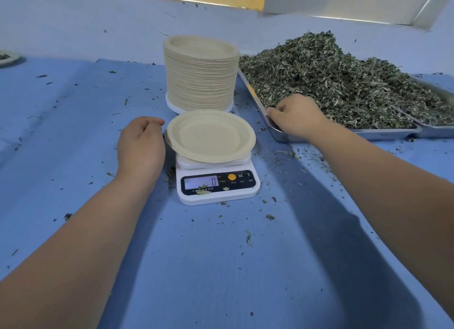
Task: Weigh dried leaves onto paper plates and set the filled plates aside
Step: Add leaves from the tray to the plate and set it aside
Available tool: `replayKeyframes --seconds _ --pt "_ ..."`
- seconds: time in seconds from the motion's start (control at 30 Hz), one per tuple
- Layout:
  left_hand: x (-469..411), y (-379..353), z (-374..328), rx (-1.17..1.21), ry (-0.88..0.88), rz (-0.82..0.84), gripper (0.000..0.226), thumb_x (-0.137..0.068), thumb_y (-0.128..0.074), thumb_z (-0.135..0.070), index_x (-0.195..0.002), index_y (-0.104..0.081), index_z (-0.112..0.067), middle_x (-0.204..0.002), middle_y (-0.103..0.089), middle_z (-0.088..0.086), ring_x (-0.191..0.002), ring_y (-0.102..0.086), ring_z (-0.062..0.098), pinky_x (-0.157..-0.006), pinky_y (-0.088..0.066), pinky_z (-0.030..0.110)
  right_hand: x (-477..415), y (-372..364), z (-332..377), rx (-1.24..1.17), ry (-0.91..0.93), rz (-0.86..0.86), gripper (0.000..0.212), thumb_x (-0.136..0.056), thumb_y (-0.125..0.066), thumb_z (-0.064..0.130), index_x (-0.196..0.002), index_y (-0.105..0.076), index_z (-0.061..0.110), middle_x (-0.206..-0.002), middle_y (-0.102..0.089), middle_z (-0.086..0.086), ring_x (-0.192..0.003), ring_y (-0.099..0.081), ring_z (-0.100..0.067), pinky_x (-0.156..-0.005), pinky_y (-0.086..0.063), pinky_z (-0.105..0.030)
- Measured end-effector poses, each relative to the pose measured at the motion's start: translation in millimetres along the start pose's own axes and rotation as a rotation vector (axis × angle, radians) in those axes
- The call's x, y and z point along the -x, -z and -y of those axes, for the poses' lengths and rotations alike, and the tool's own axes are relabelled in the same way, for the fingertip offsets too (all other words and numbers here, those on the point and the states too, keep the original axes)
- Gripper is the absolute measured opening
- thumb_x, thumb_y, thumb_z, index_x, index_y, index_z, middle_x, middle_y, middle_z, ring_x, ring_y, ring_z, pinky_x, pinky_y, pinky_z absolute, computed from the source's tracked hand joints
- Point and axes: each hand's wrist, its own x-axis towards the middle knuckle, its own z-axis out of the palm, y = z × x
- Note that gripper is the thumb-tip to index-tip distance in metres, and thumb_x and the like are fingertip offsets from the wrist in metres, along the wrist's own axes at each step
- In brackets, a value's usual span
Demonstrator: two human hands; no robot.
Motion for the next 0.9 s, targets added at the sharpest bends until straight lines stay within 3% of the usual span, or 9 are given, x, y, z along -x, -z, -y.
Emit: replayKeyframes --seconds 0.13,0.33,0.53,0.6,0.67,0.73,0.8,0.9 --pt "-0.1 1.2 0.3 -0.007 -0.008 0.005 0.03 -0.093 -0.044 -0.02 -0.098 -0.071 -0.033 -0.09 -0.064 -0.019 -0.085 -0.06 0.004 -0.088 -0.053 0.034 -3.3 10.1 -3.2 -0.093 -0.012 -0.122 0.047 -0.099 -0.051 0.038 -0.06 -0.05 0.011 -0.049 -0.042 -0.006 -0.046 -0.038 -0.023 -0.052 -0.039 -0.028" --pt "-0.9 1.9 1.5 0.0 -0.018 0.007 0.029 -0.093 -0.045 -0.021 -0.096 -0.071 -0.034 -0.089 -0.065 -0.019 -0.079 -0.059 0.0 -0.076 -0.05 0.027 -3.5 12.6 -0.4 -0.08 -0.015 -0.082 0.047 -0.1 -0.05 0.037 -0.06 -0.044 0.013 -0.052 -0.039 -0.006 -0.048 -0.034 -0.023 -0.053 -0.034 -0.029" --pt "-1.9 0.0 2.6 -0.008 -0.027 0.013 0.029 -0.093 -0.045 -0.021 -0.097 -0.071 -0.034 -0.085 -0.065 -0.02 -0.079 -0.061 0.006 -0.071 -0.047 0.026 -3.2 32.1 19.2 -0.13 0.017 -0.234 0.05 -0.099 -0.048 0.035 -0.069 -0.056 -0.004 -0.054 -0.043 -0.009 -0.047 -0.034 -0.023 -0.053 -0.037 -0.028" --pt "-3.5 0.1 3.1 -0.006 -0.016 0.015 0.029 -0.092 -0.045 -0.022 -0.093 -0.071 -0.036 -0.083 -0.065 -0.021 -0.08 -0.062 0.007 -0.072 -0.048 0.027 -1.6 40.8 38.3 -0.175 0.07 -0.255 0.049 -0.099 -0.048 0.035 -0.071 -0.059 -0.004 -0.057 -0.053 -0.012 -0.049 -0.041 -0.029 -0.056 -0.042 -0.03" --pt "-4.3 -0.4 3.5 -0.003 -0.006 0.018 0.029 -0.092 -0.045 -0.023 -0.091 -0.07 -0.037 -0.083 -0.065 -0.022 -0.08 -0.061 0.002 -0.077 -0.05 0.029 2.6 44.8 62.8 -0.243 0.122 -0.24 0.046 -0.098 -0.05 0.034 -0.067 -0.063 0.002 -0.061 -0.062 -0.012 -0.051 -0.051 -0.026 -0.057 -0.045 -0.031" --pt "-3.7 -0.7 3.6 0.004 0.004 0.018 0.029 -0.092 -0.046 -0.022 -0.091 -0.071 -0.036 -0.082 -0.066 -0.024 -0.077 -0.06 -0.006 -0.08 -0.052 0.029 9.2 42.9 88.9 -0.341 0.173 -0.204 0.048 -0.098 -0.053 0.032 -0.053 -0.049 0.015 -0.046 -0.047 0.005 -0.042 -0.038 -0.009 -0.05 -0.032 -0.027" --pt "-2.9 -0.9 3.0 0.004 0.005 0.018 0.029 -0.091 -0.046 -0.022 -0.091 -0.071 -0.035 -0.084 -0.067 -0.022 -0.081 -0.06 -0.006 -0.084 -0.053 0.032 19.8 36.2 113.8 -0.394 0.239 -0.159 0.052 -0.098 -0.054 0.031 -0.05 -0.039 0.021 -0.04 -0.039 0.012 -0.04 -0.037 -0.004 -0.05 -0.03 -0.025" --pt "-4.2 -0.7 2.9 0.018 0.009 0.019 0.029 -0.09 -0.046 -0.021 -0.092 -0.072 -0.033 -0.081 -0.067 -0.022 -0.078 -0.06 -0.004 -0.085 -0.054 0.036 34.4 15.6 136.9 -0.285 0.35 -0.079 0.041 -0.098 -0.054 0.037 -0.065 -0.057 0.012 -0.059 -0.061 0.008 -0.058 -0.054 -0.008 -0.061 -0.047 -0.033"
